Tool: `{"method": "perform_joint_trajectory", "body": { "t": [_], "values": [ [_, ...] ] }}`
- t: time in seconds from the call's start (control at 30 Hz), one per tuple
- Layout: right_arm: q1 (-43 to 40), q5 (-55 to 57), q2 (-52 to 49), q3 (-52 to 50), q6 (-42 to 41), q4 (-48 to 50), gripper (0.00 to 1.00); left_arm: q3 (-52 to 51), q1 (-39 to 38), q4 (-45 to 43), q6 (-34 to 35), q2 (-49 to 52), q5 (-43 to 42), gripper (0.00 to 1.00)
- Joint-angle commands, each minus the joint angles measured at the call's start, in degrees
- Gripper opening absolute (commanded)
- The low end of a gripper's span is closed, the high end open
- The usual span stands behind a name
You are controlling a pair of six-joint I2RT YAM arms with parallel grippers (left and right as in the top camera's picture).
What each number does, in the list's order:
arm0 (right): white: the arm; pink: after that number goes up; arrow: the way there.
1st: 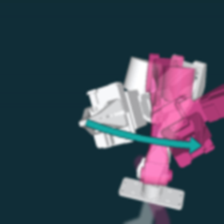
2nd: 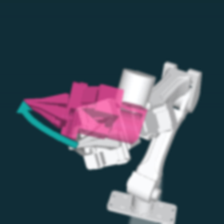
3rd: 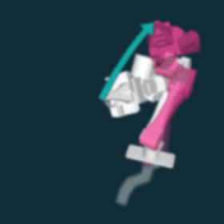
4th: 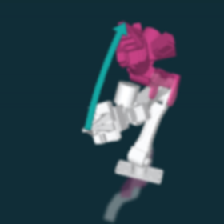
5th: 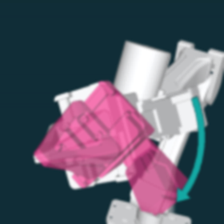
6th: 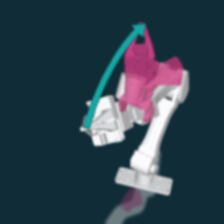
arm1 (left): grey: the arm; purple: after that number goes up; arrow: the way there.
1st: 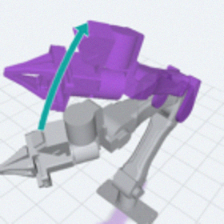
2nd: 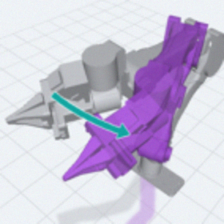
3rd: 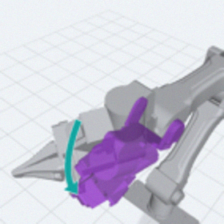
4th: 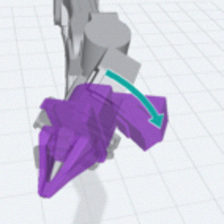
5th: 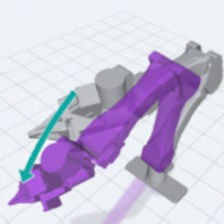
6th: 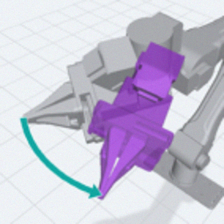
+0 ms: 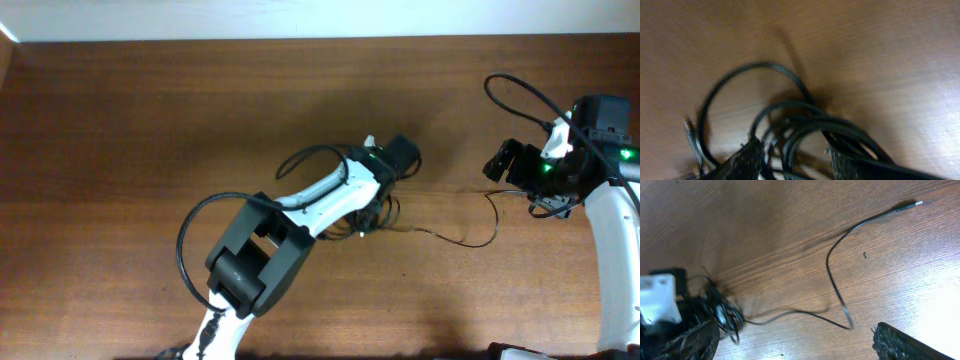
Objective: Untangle cables
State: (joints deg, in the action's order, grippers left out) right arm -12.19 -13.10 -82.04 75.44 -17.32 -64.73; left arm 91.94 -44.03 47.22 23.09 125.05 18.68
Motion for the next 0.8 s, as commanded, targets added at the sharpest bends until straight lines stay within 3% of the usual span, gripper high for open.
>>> {"method": "perform_joint_trajectory", "body": {
  "t": [0.0, 0.07, 0.1, 0.17, 0.27, 0.33, 0.37, 0.43, 0.47, 0.6, 0.77],
  "values": [
    [-0.11, 0.26, 0.13, 0.96, 0.63, -0.07, 0.99, 0.11, 5.14, -7.67, -8.07, 0.94, 7.69, 0.51],
    [-0.11, 0.26, 0.13, 0.96, 0.63, -0.07, 0.99, 3.06, 7.89, -7.69, -16.57, 0.94, -1.33, 0.63],
    [-0.11, 0.26, 0.13, 0.96, 0.66, -0.07, 0.99, 6.05, 9.44, -5.60, -24.55, 0.94, -9.03, 0.73],
    [-0.11, 0.26, 0.13, 0.96, 0.68, -0.04, 0.99, 10.16, 11.65, -0.02, -34.49, 0.94, -17.70, 0.80],
    [-0.11, 0.28, 0.13, 0.96, 1.07, -0.04, 0.99, 10.03, 12.72, 2.01, -39.74, 0.96, -22.97, 0.78],
    [-0.11, 0.26, 0.13, 0.96, 1.05, -0.07, 0.99, 9.55, 13.05, 1.88, -43.39, 1.05, -24.04, 0.70],
    [-0.11, 0.26, 0.13, 0.96, 1.05, -0.07, 0.99, 9.51, 13.49, 1.55, -44.24, 1.44, -24.04, 0.60],
    [-0.11, 0.28, 0.13, 0.96, 1.05, -0.02, 0.99, 9.46, 14.75, 0.98, -43.85, 1.68, -24.04, 0.49],
    [-0.11, 0.26, 0.13, 0.96, 1.05, -0.04, 0.99, 9.46, 15.91, 0.42, -40.89, 1.68, -23.85, 0.48],
    [-0.11, 0.26, -0.04, 0.96, 1.05, -0.04, 0.99, 7.52, 17.92, 1.46, -31.69, 1.77, -26.23, 0.28],
    [-0.11, 0.22, -0.04, 0.96, 1.05, -0.44, 0.99, 4.24, 17.68, -0.42, -25.79, 2.38, -26.34, 0.28]
  ]
}}
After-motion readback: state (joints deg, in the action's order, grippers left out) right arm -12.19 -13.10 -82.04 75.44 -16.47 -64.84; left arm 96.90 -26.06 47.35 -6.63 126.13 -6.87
